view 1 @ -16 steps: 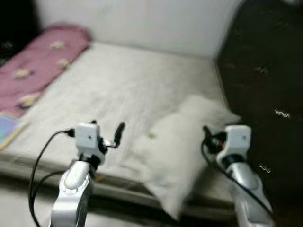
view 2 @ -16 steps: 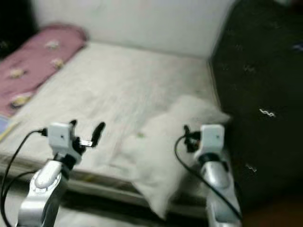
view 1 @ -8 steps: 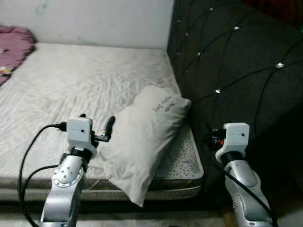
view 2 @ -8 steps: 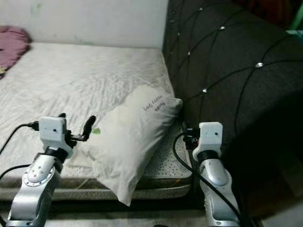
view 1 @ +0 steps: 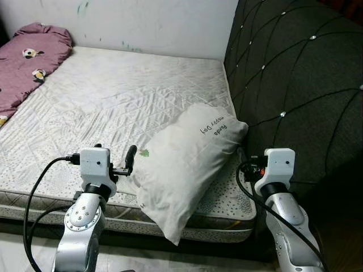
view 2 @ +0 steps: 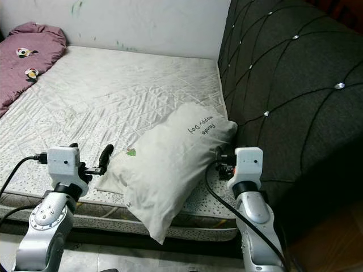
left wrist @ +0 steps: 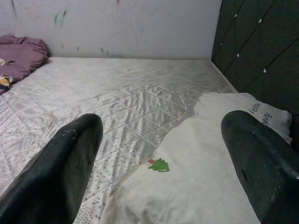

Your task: Clean up the room

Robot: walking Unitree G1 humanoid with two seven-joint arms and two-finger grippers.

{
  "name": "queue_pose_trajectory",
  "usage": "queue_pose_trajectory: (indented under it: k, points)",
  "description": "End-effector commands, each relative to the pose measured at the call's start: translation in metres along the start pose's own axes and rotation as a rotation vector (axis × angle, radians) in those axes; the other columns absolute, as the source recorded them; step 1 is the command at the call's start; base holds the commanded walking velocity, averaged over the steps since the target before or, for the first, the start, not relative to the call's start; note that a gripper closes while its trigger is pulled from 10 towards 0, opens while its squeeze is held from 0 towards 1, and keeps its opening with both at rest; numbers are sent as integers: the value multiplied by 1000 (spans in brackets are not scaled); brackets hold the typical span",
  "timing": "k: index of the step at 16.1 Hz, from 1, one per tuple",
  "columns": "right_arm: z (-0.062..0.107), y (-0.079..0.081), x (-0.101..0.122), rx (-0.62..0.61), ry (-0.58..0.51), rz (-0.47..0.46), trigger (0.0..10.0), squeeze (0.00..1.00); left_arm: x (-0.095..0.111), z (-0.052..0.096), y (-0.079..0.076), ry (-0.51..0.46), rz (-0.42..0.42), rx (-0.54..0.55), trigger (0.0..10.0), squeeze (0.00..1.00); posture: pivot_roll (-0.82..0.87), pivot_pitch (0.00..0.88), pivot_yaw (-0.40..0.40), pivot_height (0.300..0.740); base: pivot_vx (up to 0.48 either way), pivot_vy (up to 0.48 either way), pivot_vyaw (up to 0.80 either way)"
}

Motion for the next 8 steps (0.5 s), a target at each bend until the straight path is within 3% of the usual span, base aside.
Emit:
queue_pose_trajectory:
  k: [1, 5, 8]
  points:
    - [1, -4, -1, -13, 2, -2, 10000, 0, 1, -2, 2, -6, 15, 11, 10000, 0, -54, 0, -52, 740, 0, 0, 0]
    - [3, -4, 0, -18, 1, -8, 10000, 0, 1, -1, 4, 2, 10, 25, 10000, 0, -53, 0, -54, 740, 0, 0, 0]
    - [3, -4, -1, -17, 3, -8, 10000, 0, 3, -1, -1, -10, 29, -30, 10000, 0, -54, 0, -53, 740, 0, 0, 0]
Point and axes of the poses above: a point about 5 cm out from each wrist's last joint towards the gripper, its own z axis pointing back from the gripper into the wrist, its own x axis along the axis of the wrist's last joint, y = z × x, the point moved 3 cm from there along -z, pointing out of the wrist towards the gripper, and after that the axes turned 8 degrees about -z, right-handed, at the moved point
